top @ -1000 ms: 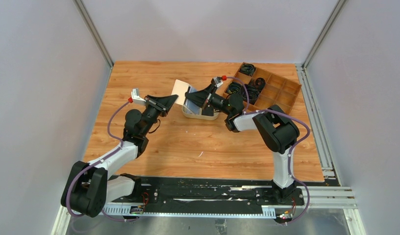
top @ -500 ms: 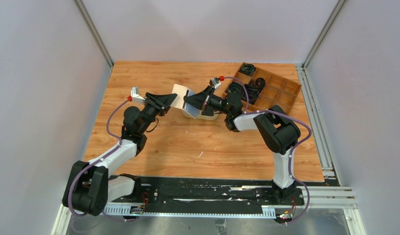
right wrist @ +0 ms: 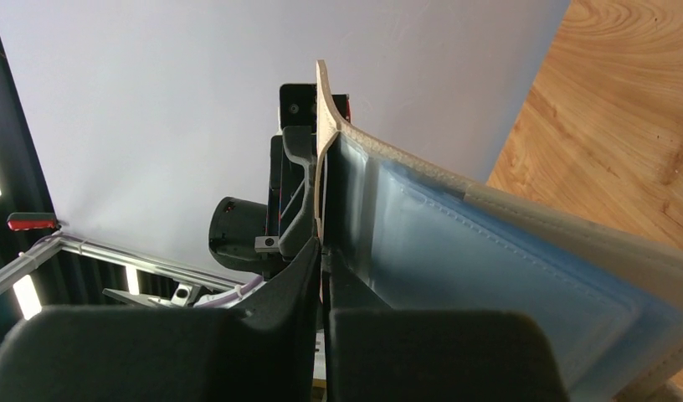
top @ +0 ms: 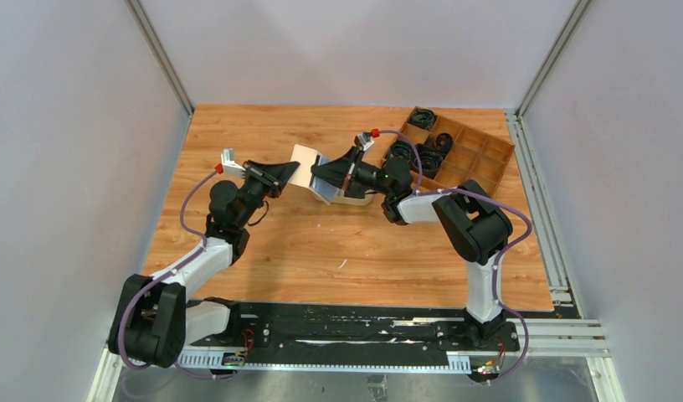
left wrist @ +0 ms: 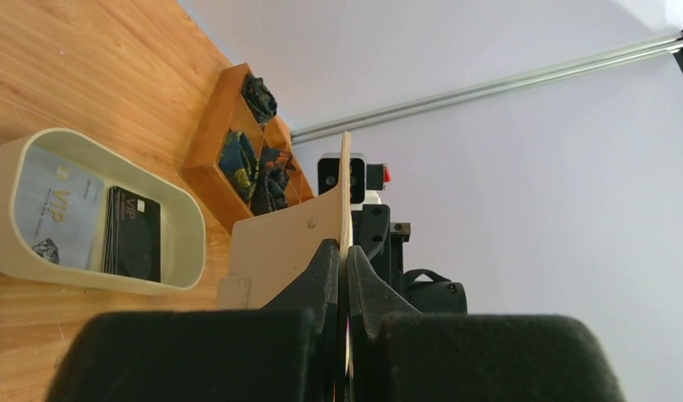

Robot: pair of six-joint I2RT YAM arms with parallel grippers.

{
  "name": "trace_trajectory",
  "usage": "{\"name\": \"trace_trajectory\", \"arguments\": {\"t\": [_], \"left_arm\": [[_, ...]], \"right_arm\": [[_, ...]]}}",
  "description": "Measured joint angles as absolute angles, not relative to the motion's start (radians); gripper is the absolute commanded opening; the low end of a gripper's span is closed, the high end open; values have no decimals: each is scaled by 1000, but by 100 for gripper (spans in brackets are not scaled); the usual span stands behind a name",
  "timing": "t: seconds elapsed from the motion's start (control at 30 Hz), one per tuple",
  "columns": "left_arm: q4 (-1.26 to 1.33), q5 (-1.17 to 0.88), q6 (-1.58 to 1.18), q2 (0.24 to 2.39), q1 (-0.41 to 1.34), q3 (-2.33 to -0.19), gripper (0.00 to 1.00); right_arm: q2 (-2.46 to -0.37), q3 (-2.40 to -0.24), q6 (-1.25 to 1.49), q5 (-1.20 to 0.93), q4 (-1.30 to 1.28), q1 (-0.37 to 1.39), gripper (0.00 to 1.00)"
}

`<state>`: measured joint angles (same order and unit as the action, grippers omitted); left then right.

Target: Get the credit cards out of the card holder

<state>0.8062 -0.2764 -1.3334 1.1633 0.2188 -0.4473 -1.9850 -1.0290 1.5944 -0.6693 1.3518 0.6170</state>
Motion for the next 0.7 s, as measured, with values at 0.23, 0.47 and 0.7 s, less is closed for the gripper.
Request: {"name": "trace_trajectory", "arguments": {"t": [0.23,0.47,0.7], "left_arm": [[818,-279,-1335,1163,218,-450,0],[843,-279,-1336,1163,218,-450,0],[859,-281,-1339,1163,217,-450,0]], "right_arm": [[-1985,-1040,1600,-663,1353,617,22],[-1985,-1040,1615,-648,1379,618,22],[-1988,-1039,1634,-630,1406,618,21]]}}
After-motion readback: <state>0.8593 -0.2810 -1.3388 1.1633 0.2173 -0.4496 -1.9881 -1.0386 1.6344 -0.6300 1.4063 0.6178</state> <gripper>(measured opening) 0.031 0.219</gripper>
